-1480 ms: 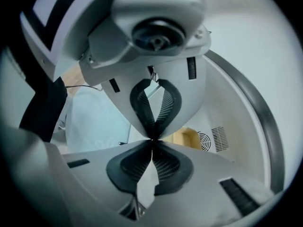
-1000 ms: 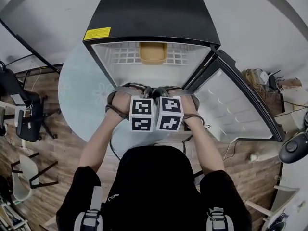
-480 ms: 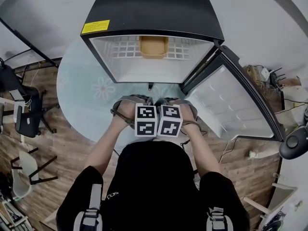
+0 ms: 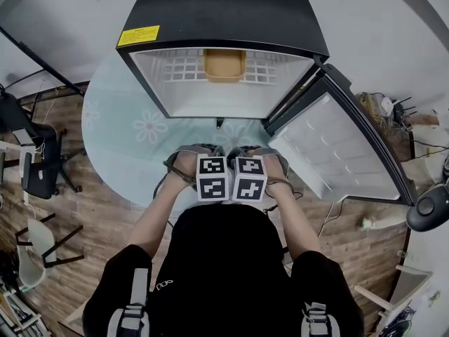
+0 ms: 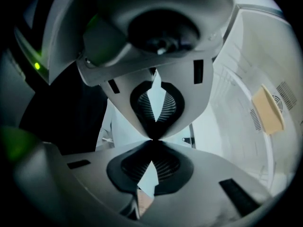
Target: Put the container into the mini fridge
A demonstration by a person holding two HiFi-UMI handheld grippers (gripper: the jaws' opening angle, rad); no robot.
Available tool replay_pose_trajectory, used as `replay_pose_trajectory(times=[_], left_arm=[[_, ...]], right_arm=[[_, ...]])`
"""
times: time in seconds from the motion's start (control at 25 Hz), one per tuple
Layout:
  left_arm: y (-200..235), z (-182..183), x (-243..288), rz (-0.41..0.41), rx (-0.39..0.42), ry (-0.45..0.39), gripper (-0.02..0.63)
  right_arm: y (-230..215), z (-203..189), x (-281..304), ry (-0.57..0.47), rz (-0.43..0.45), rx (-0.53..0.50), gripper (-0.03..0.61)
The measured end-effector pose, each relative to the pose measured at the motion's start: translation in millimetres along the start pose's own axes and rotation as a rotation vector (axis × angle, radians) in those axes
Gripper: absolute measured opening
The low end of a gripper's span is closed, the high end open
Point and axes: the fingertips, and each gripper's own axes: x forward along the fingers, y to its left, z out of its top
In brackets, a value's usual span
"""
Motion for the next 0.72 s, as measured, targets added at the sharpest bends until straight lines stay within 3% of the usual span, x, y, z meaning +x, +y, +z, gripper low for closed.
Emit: replay_pose_trajectory(times=[0.72], left_arm=[[2.2,-2.2,-0.4,0.003,-0.016,-0.019,0.012]], right_arm=[[-2.2,2.1,1.4,-0.001,0.004,0.002,0.006]])
